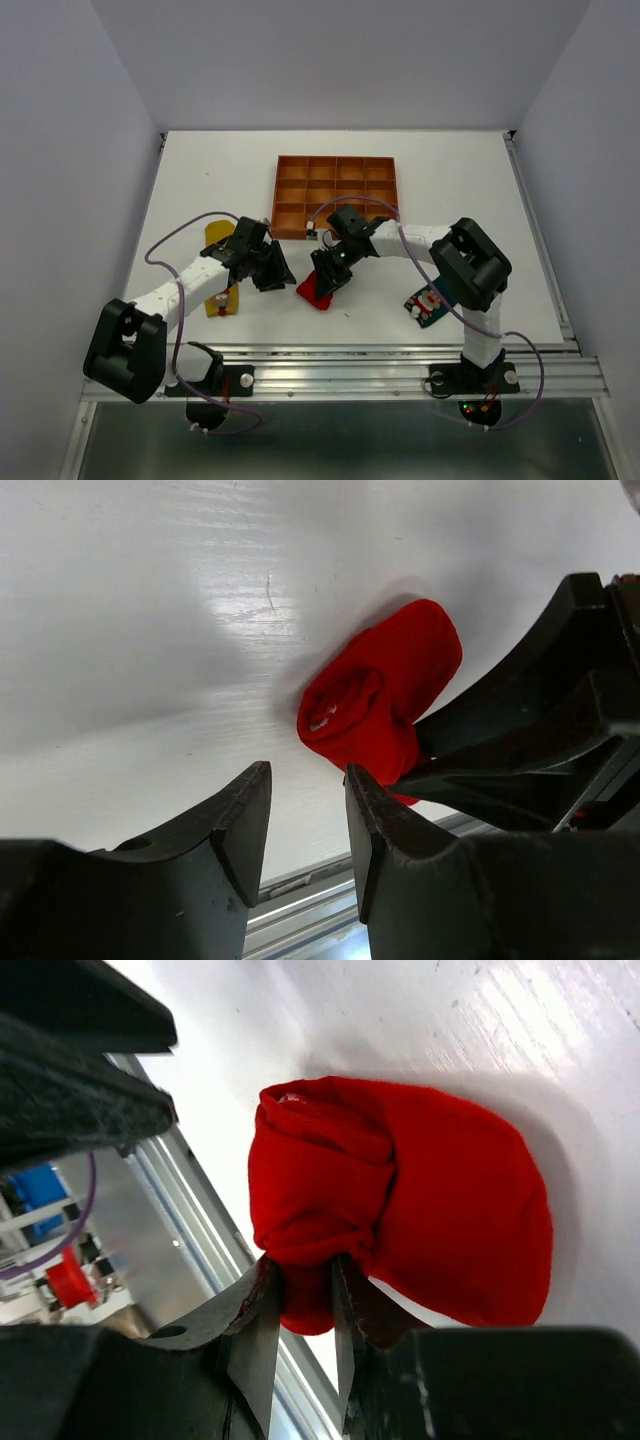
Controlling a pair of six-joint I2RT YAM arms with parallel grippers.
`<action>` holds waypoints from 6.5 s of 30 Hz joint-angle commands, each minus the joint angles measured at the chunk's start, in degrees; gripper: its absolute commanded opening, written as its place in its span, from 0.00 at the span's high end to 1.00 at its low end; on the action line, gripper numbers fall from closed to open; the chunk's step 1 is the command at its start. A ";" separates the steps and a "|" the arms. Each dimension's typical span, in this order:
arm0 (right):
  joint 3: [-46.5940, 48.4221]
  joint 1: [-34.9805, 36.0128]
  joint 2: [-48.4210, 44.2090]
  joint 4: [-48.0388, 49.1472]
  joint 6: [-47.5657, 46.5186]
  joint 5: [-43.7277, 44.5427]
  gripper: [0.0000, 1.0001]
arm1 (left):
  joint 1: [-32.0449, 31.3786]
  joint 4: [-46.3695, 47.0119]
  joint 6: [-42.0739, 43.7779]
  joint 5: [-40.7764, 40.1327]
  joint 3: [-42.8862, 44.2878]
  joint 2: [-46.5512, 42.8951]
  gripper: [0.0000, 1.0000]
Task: Roll the socks
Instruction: Pick up the sock at the center of the board.
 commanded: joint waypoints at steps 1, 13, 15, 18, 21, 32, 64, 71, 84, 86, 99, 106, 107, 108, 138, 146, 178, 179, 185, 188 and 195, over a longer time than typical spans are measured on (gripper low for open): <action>4.64 -0.39 2.92 -4.24 0.90 -4.23 0.99 | 0.27 2.28 2.08 2.75 -1.45 -1.43 0.52; 7.90 -2.59 8.20 -6.35 3.27 -3.88 0.99 | 0.09 8.52 3.58 5.74 -2.33 3.40 0.51; 7.90 -3.12 8.47 -6.26 3.45 -3.71 0.99 | 0.09 8.97 3.66 5.92 -2.50 4.19 0.51; 8.25 -3.64 8.82 -6.26 3.98 -3.62 0.99 | 0.01 9.40 3.93 6.00 -2.77 5.25 0.51; 8.34 -3.65 9.26 -6.35 4.33 -2.13 0.97 | -0.35 10.37 3.84 6.35 -3.03 5.95 0.51; 9.13 -4.18 10.67 -6.35 5.03 2.79 0.92 | -1.66 12.39 3.49 6.97 -2.51 9.29 0.50; 6.06 -1.72 -6.63 -1.26 -5.16 20.97 0.46 | -6.50 2.29 -0.38 -7.79 3.21 15.53 0.99; 4.03 5.39 -10.16 0.15 -10.08 27.83 0.46 | -6.67 1.41 -0.29 -8.23 4.00 15.27 1.00; 0.43 11.20 -11.21 1.65 -11.84 32.76 0.47 | -7.11 0.44 -0.47 -8.59 4.61 15.18 1.00; -0.53 11.20 -12.18 2.78 -11.41 34.08 0.47 | -7.11 0.44 -0.47 -8.50 4.79 15.27 1.00; -6.60 12.87 -20.26 8.77 -10.87 35.23 0.47 | -7.20 0.44 -0.64 -8.32 4.53 15.09 1.00; -6.08 14.72 -18.69 9.03 -12.98 35.49 0.47 | -7.20 0.26 -0.73 -8.15 4.61 14.83 1.00; -5.90 15.24 -17.99 9.12 -13.33 35.93 0.47 | -7.20 0.18 -0.82 -8.15 4.61 14.83 1.00; -5.73 15.25 -17.55 9.12 -13.51 36.54 0.47 | -7.20 0.18 -0.82 -8.15 4.53 14.74 1.00; -8.36 18.05 -8.41 8.42 -12.90 45.48 0.50 | -7.20 0.09 -1.26 -6.13 5.23 16.06 1.00; -7.22 19.20 -4.28 6.66 -11.75 54.21 0.64 | -7.20 -0.08 -1.43 -5.16 5.32 15.71 1.00; -15.30 5.59 -9.37 15.79 1.86 16.44 0.97 | -1.58 -4.74 -1.26 -9.73 7.78 6.31 0.51; -15.57 4.88 -9.02 16.49 2.83 15.46 0.97 | -1.58 -4.57 -1.26 -9.55 7.78 6.22 0.51; -14.87 -0.83 -6.91 18.26 6.79 6.15 0.96 | -1.49 -1.94 -1.17 -6.57 6.20 5.16 0.51; -13.99 -2.15 -5.77 18.35 8.72 2.28 0.96 | -1.58 -0.44 -1.08 -5.16 4.97 4.55 0.51; -12.76 -5.58 -2.87 18.79 13.99 -0.46 0.96 | -1.93 3.43 -0.55 -1.12 3.47 3.93 0.50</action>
